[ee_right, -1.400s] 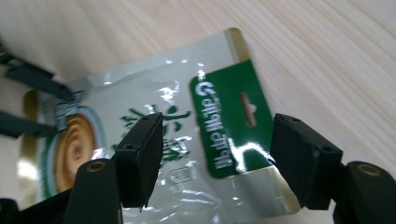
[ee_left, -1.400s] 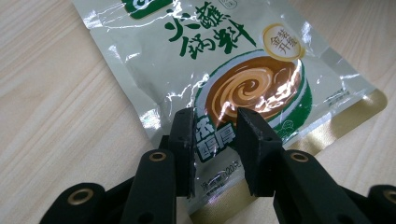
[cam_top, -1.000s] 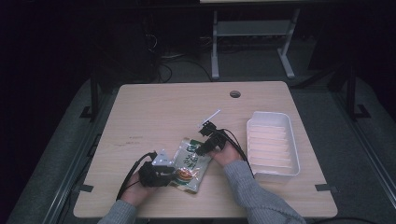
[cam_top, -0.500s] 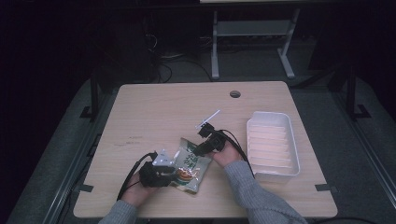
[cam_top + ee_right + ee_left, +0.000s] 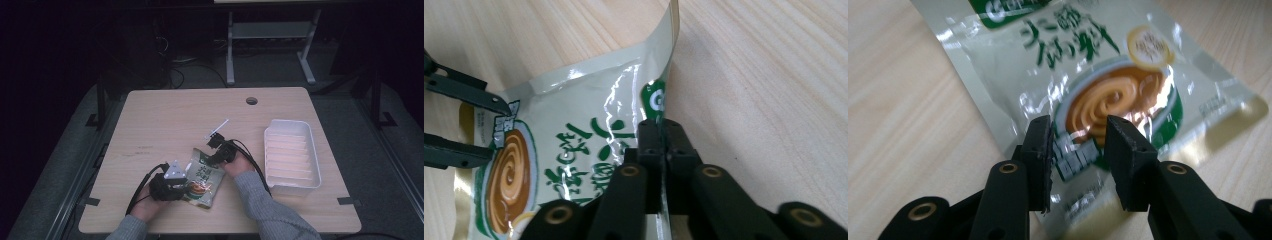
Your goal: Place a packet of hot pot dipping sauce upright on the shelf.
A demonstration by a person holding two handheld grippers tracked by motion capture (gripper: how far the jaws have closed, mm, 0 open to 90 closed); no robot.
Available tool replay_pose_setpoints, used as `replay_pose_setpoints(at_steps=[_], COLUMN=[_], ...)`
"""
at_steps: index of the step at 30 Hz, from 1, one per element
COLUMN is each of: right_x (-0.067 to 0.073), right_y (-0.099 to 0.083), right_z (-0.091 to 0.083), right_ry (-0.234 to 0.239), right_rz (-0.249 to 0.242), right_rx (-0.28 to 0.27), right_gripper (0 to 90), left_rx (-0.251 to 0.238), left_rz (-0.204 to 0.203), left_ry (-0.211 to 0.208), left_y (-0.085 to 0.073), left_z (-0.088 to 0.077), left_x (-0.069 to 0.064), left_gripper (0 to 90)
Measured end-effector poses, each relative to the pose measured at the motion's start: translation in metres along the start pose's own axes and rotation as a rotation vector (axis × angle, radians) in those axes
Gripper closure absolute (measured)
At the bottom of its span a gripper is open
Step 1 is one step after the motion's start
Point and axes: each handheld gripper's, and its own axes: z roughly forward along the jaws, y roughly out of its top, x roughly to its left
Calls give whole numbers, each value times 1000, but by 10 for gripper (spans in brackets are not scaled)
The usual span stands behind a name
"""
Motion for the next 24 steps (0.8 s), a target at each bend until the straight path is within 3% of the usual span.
replay_pose_setpoints(at_steps=[8,11,24], right_x=[7,10,21], right_y=[0,0,1], right_z=[-11,-20,-47], right_ry=[16,34,64], right_rz=[-37,-43,-89], right_rx=[-26,-49,-94], right_gripper=[888,888,889], left_rx=[-28,-40,-63], left_rz=[-34,-49,-110], left_ry=[17,42,59], left_y=[-4,-7,-22], left_z=[-9,-13,-27], left_x=[6,9,22], left_gripper=[597,531,436])
